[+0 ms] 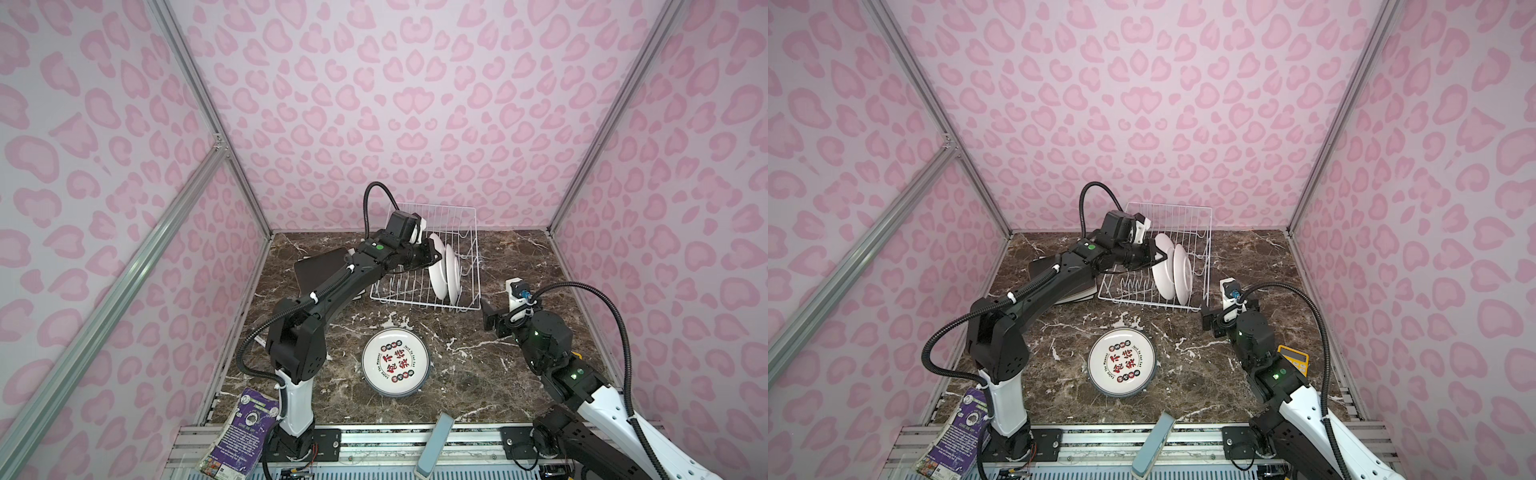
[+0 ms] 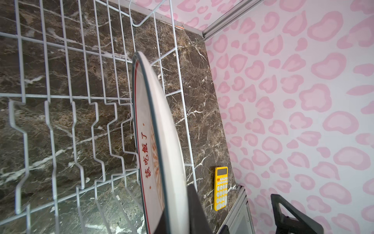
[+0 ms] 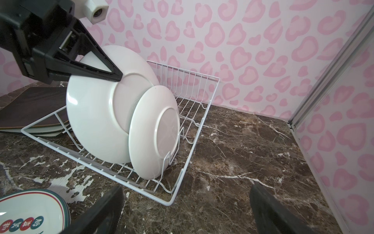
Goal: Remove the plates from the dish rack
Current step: 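Lift the sunburst printed plate upward out of the rack slot with the left gripper, then raise the held plate higher above the rack with the left gripper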
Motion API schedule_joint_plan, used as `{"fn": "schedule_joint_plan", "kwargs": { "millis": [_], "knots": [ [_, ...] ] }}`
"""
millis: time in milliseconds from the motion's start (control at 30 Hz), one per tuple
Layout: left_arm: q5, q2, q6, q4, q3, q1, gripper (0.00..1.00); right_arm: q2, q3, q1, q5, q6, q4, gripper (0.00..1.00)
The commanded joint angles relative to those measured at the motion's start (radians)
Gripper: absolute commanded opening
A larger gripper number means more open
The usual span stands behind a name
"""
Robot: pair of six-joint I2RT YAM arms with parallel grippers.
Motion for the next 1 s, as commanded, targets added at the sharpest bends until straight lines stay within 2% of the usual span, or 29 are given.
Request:
{"fn": "schedule_joint_plan", "kwargs": {
  "millis": [0, 333, 967],
  "knots": [
    [-0.027, -0.034, 0.039, 0.013, -0.004, 0.003, 0.04, -0.001, 0.005, 0.0, 0.0, 0.009, 0.002, 0.99],
    [0.017, -0.072, 0.024, 0.037, -0.007, 0.003, 0.03, 0.016, 0.011, 0.0, -0.012, 0.023, 0.006, 0.98],
    [0.005, -0.202, 0.065, 0.015, -0.076, 0.02, 0.04, 0.028, 0.017, 0.0, -0.017, 0.038, 0.005, 0.99]
  ]
}}
